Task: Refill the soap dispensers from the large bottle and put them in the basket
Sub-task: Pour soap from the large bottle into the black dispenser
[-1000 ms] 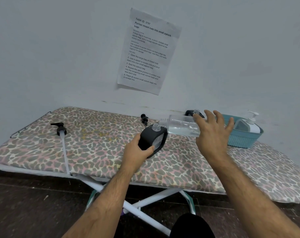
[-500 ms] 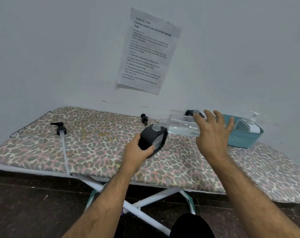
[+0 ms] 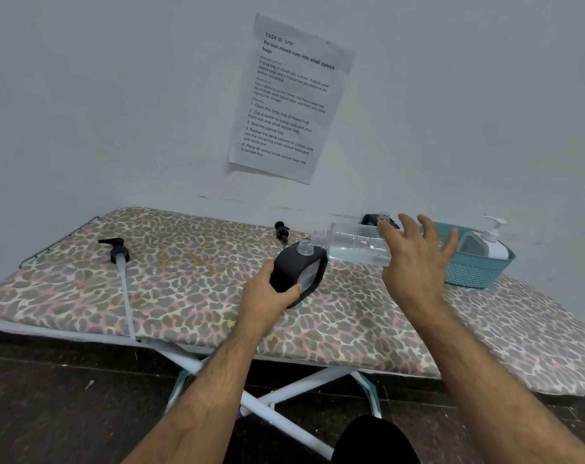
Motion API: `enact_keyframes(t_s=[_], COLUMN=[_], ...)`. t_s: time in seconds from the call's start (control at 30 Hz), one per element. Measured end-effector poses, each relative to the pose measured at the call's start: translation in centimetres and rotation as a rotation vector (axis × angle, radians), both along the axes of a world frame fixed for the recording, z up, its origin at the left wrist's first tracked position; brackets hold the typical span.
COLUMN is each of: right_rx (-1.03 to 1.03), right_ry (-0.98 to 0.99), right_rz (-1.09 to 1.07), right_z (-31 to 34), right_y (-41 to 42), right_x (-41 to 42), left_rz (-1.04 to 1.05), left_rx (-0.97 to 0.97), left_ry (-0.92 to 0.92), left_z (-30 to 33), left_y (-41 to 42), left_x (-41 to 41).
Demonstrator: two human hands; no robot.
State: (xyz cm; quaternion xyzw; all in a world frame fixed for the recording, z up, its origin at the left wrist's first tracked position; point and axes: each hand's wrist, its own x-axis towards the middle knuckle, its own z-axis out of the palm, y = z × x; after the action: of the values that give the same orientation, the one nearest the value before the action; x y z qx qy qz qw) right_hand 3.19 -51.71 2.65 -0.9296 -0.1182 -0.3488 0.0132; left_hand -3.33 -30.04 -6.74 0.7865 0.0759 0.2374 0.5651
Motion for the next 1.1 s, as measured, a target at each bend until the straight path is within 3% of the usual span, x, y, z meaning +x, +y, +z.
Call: enact_keyframes(t_s=[1.1], right_rx=[-0.001], right_ry=[0.003], right_rz=[-0.003], right_z=[0.18], right_y=[0.13], right_x=[-0.19], left_rz=[-0.002], left_rx=[-0.007], left_ry=[0.003], left_z=[-0.22], left_y=[0.06], left_x=[0.18])
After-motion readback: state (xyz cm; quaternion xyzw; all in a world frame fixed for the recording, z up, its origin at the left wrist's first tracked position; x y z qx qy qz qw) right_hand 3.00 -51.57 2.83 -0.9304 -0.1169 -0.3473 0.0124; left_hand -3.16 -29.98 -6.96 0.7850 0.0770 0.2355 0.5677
